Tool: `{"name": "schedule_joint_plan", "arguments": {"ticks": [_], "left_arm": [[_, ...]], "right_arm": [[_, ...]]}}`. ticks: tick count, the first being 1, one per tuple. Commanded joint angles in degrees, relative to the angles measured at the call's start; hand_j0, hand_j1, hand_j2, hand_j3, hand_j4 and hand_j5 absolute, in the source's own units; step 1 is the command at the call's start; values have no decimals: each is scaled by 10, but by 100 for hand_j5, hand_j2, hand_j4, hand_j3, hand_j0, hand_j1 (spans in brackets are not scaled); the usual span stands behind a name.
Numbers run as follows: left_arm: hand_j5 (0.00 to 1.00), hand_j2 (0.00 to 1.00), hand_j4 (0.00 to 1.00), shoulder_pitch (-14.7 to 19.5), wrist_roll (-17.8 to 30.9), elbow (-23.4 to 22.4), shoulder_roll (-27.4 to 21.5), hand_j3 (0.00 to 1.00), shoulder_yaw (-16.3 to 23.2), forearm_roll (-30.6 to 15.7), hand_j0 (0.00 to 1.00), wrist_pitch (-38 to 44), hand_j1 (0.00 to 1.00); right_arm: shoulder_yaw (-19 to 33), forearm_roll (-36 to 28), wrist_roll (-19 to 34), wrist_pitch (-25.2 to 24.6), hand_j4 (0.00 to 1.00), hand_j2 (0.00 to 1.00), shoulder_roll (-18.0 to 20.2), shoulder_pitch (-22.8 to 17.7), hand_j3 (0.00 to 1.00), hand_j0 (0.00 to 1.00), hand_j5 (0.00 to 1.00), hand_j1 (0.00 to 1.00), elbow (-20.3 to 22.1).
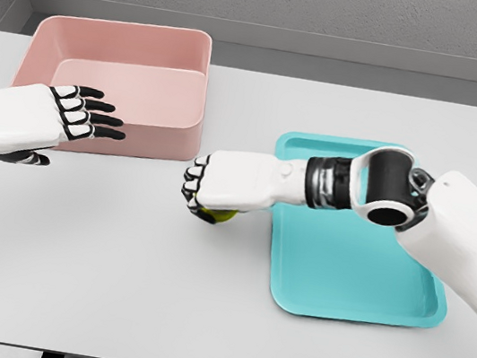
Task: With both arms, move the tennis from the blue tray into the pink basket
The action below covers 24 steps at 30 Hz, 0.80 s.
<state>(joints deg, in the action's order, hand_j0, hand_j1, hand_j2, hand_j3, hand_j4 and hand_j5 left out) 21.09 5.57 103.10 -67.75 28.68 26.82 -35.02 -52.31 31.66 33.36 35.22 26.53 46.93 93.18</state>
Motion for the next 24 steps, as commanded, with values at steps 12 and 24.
{"name": "schedule_joint_plan", "arguments": {"ticks": [12, 24], "left_arm": [[100, 100, 100, 0, 0, 0, -5, 100, 0, -4, 100, 0, 100], [100, 100, 100, 0, 0, 0, -5, 100, 0, -4, 100, 0, 100]], "right_arm": [[-22, 39, 0, -2, 24, 24, -115, 4, 24, 24, 24, 24, -115], [-40, 52, 0, -2, 25, 25, -125, -2, 25, 25, 25, 25, -130]]}}
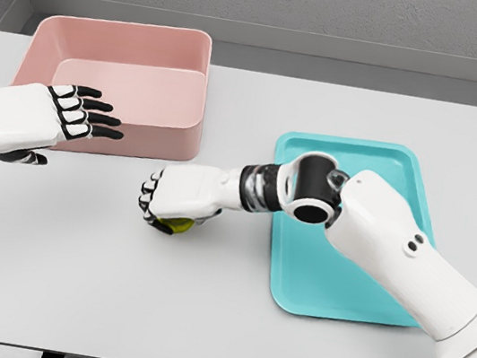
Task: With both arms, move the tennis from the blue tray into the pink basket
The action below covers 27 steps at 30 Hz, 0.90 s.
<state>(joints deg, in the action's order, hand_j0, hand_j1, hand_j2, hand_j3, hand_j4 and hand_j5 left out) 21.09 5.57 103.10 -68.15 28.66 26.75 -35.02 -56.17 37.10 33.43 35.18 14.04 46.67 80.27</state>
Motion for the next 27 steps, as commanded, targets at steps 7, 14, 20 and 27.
{"name": "schedule_joint_plan", "arguments": {"ticks": [7, 14, 20, 27], "left_arm": [[100, 100, 100, -1, 0, 0, -5, 100, -1, -3, 100, 0, 100], [100, 100, 100, -1, 0, 0, -8, 100, -2, -4, 100, 0, 100], [100, 100, 100, -2, 0, 0, -7, 100, -1, -3, 100, 0, 100], [100, 100, 100, -13, 1, -3, -1, 100, 2, 4, 100, 0, 100]], "right_arm": [[4, -5, 0, -2, 87, 87, 2, -3, 87, 87, 87, 87, -1], [21, -9, 1, -2, 100, 100, 14, -2, 100, 100, 100, 100, 5], [83, -12, 0, -2, 100, 100, 49, -2, 100, 100, 100, 100, 98], [313, -67, -6, -2, 100, 100, 158, -82, 100, 100, 100, 100, 147]]}}
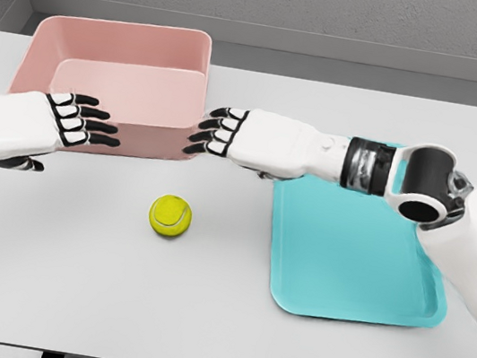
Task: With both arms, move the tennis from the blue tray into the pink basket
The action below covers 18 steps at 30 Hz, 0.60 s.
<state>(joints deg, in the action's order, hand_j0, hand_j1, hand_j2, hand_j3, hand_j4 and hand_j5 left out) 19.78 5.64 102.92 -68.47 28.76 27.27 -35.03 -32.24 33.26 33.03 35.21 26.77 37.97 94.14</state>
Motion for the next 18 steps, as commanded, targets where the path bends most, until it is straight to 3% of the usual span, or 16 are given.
{"name": "schedule_joint_plan", "arguments": {"ticks": [1, 3, 7, 11, 13, 15, 16, 18], "left_arm": [[100, 100, 100, 0, 0, -2, 2, 100, 2, -1, 100, 0, 100], [100, 100, 100, -8, 0, 0, 11, 100, 5, 9, 100, 0, 100], [100, 100, 100, -6, 0, 2, 75, 100, 22, 68, 100, 0, 100], [100, 100, 100, 3, 49, 2, 137, 100, 43, 69, 100, 0, 100], [100, 100, 100, 13, 50, 2, 141, 100, 60, 67, 100, 0, 100], [100, 100, 100, 23, 50, 2, 147, 100, 72, 64, 100, 0, 100], [100, 100, 100, 30, 50, 2, 149, 100, 82, 62, 100, 0, 100], [100, 100, 100, 33, 49, 2, 149, 100, 89, 52, 100, 0, 100]], "right_arm": [[101, -56, -2, -2, 100, 100, 45, -1, 100, 100, 100, 100, 10], [152, -95, -3, -2, 100, 100, 65, -17, 100, 100, 100, 100, 10], [237, -125, -4, -2, 100, 100, 59, -114, 100, 100, 100, 100, 17], [315, -169, -3, -2, 100, 100, 65, -219, 100, 100, 100, 100, 17], [337, -169, -3, -2, 100, 100, 61, -261, 100, 100, 100, 100, 14], [343, -171, -3, -2, 100, 100, 61, -278, 100, 100, 100, 100, -2], [388, -178, -3, -2, 100, 100, 61, -280, 100, 100, 100, 100, -5], [396, -181, -3, -2, 100, 100, 60, -290, 100, 100, 100, 100, -26]]}}
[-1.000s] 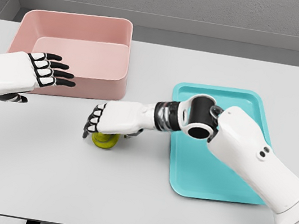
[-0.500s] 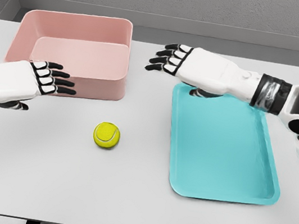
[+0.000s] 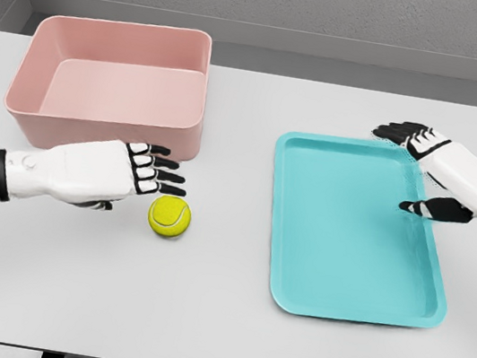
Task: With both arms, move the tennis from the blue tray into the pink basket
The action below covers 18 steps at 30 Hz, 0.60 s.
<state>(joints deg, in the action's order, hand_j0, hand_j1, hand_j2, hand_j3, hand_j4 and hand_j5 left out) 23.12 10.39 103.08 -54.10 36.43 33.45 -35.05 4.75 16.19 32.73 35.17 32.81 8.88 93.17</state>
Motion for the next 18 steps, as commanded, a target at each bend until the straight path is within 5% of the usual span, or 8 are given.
{"name": "schedule_joint_plan", "arguments": {"ticks": [1, 4, 18], "left_arm": [[100, 100, 100, 0, 2, 0, 5, 100, 12, -15, 100, 0, 100], [100, 100, 100, 28, 2, -2, 17, 100, 57, -21, 100, 0, 100], [100, 100, 100, 95, 2, -56, 58, 100, 135, -47, 100, 0, 100]], "right_arm": [[26, -11, 1, -2, 100, 100, 0, 0, 100, 100, 100, 100, -16], [25, -12, 4, -2, 100, 100, -11, -16, 100, 100, 100, 100, -14], [27, -14, 5, -2, 100, 100, -19, -24, 100, 100, 100, 100, -16]]}}
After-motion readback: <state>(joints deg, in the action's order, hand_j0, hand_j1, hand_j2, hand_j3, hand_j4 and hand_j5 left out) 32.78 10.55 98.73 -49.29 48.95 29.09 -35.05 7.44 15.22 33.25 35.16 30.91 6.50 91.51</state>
